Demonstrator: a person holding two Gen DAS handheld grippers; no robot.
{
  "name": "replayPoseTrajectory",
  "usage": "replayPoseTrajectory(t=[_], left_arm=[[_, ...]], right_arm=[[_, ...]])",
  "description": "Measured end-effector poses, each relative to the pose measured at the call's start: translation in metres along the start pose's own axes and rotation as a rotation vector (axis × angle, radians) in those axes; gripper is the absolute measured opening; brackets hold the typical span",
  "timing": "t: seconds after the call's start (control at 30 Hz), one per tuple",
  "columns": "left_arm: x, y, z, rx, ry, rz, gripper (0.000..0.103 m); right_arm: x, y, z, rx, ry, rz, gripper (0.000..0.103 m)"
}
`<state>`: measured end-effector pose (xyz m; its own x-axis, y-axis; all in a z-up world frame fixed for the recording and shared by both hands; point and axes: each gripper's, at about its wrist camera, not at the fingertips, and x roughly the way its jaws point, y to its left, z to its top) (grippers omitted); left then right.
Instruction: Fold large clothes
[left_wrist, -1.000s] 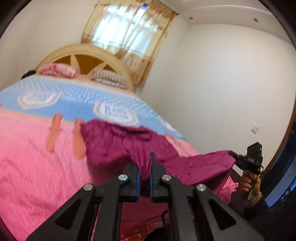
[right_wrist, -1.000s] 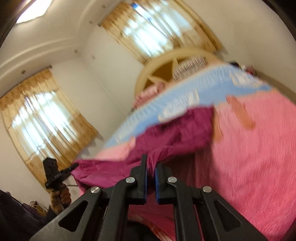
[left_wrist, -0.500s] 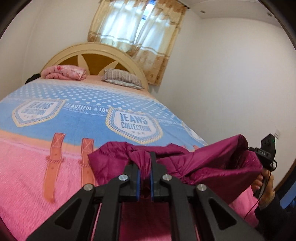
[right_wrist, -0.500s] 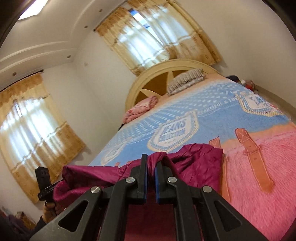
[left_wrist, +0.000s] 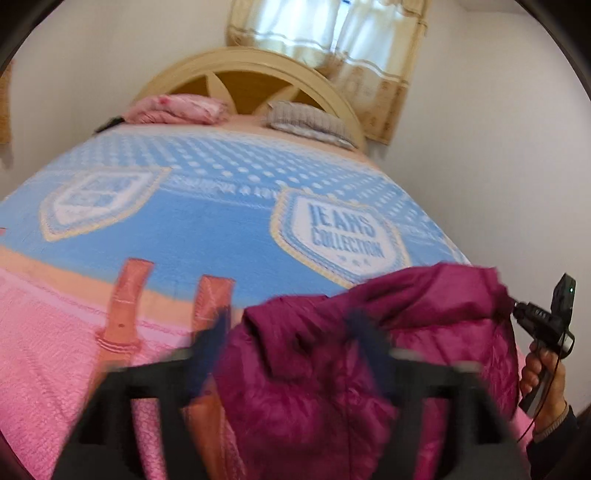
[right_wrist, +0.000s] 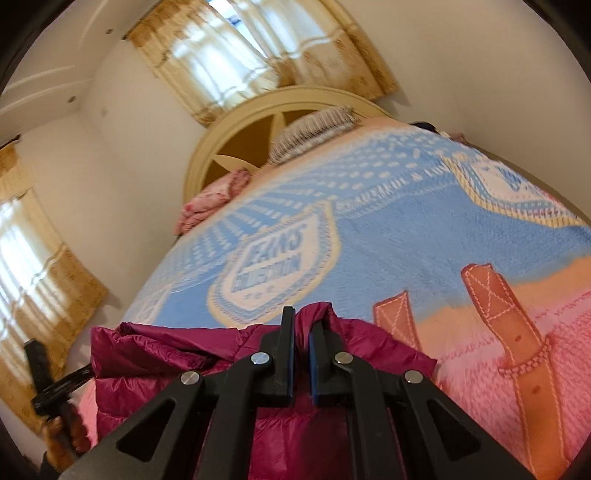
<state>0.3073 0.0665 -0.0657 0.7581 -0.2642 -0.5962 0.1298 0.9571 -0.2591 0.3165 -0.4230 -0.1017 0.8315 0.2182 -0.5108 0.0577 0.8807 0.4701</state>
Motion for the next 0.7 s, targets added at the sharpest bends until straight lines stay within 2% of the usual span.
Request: replayPoseTrajectory(t=[0.07,0.3,0.37,0.4,0.43,0.47,0.53,0.63,0.7], left_arm=[[-0.009,-0.004,0.0,0.012,-0.053,0.021,0.103],[0.0,-0.045,-0.017,0.093,-0.031,0.017,0.103],[0.013,-0.072,-0.031,0.175,-0.016,0.04,0.103],[0.024,-0.089,-0.041,0.239,-0.001,0.084,0.103],[0.03,-0.097,-0.046,0.278,0.003,0.116,0.103],[0.041,-0.108,-0.056,0.338,0.002,0.186,0.103],[0.055,-0.113,-0.068,0.382,0.005,0.28,0.103],[0.07,-0.101,-0.073,0.321,0.05,0.323,0.103],[0.077,-0.086,-0.071,0.242,0.069,0.34,0.103]], right_arm=[[0.014,-0.002,0.001,-0.006,0.001,-0.034,0.005],[0.041,-0.01,0.0,-0.006,0.01,-0.115,0.005],[0.039,-0.008,-0.001,-0.009,0.007,-0.139,0.008],[0.036,-0.003,0.0,-0.016,-0.003,-0.157,0.011],[0.032,0.002,-0.001,-0.029,-0.015,-0.17,0.027],[0.025,0.012,-0.001,-0.054,-0.03,-0.171,0.049],[0.007,0.036,-0.004,-0.131,-0.065,-0.165,0.066],[-0.022,0.081,-0.017,-0.268,-0.135,-0.194,0.066],[-0.033,0.103,-0.034,-0.297,-0.158,-0.136,0.066]])
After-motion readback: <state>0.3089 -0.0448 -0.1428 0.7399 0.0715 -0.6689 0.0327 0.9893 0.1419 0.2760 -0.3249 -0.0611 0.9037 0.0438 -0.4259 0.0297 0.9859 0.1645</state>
